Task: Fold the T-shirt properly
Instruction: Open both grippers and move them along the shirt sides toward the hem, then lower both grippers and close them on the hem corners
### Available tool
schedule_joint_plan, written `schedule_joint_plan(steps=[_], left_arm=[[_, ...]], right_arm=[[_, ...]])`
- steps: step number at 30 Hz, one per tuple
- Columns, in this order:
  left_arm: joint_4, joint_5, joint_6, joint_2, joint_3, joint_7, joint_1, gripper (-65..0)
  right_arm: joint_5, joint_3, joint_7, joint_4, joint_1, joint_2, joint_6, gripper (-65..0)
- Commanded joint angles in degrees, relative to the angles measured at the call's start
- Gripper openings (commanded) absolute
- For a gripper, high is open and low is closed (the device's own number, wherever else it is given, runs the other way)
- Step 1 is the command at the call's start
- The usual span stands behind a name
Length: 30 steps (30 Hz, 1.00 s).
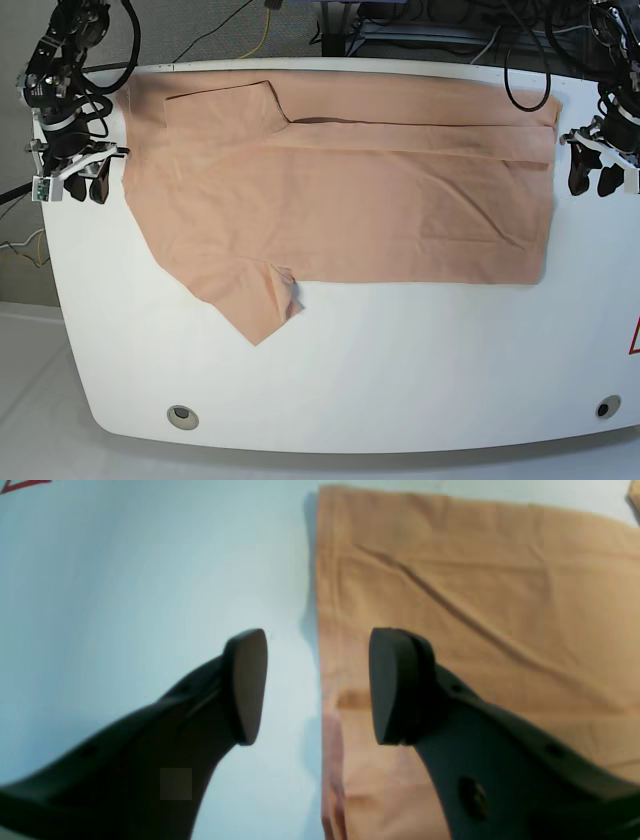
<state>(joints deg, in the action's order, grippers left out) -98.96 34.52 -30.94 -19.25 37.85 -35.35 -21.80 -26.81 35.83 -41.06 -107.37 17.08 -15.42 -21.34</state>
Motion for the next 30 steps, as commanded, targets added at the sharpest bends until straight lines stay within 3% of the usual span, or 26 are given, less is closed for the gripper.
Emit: schedule_joint_plan(steps=[1,18,30], left_arm=[[-1.95,0.93,0.20,-0.58,0.00,1.32,2.97,-34.8],[-2.28,-0.89,0.32,3.52,-3.55,1.39,9.81,-37.9],[21.78,-6.72,0.51,-0.12,-13.73,3.81,22.70,-36.9]], right_arm=[[-0.54,-1.53,1.02,0.32,-3.43,-1.52,-0.36,-43.6],[2.47,-9.36,1.46,17.13,-20.67,-1.28,-1.45,-43.5],[2.95,-10.37,2.53,36.29,-31.89,-2.12,-1.82,-43.3]])
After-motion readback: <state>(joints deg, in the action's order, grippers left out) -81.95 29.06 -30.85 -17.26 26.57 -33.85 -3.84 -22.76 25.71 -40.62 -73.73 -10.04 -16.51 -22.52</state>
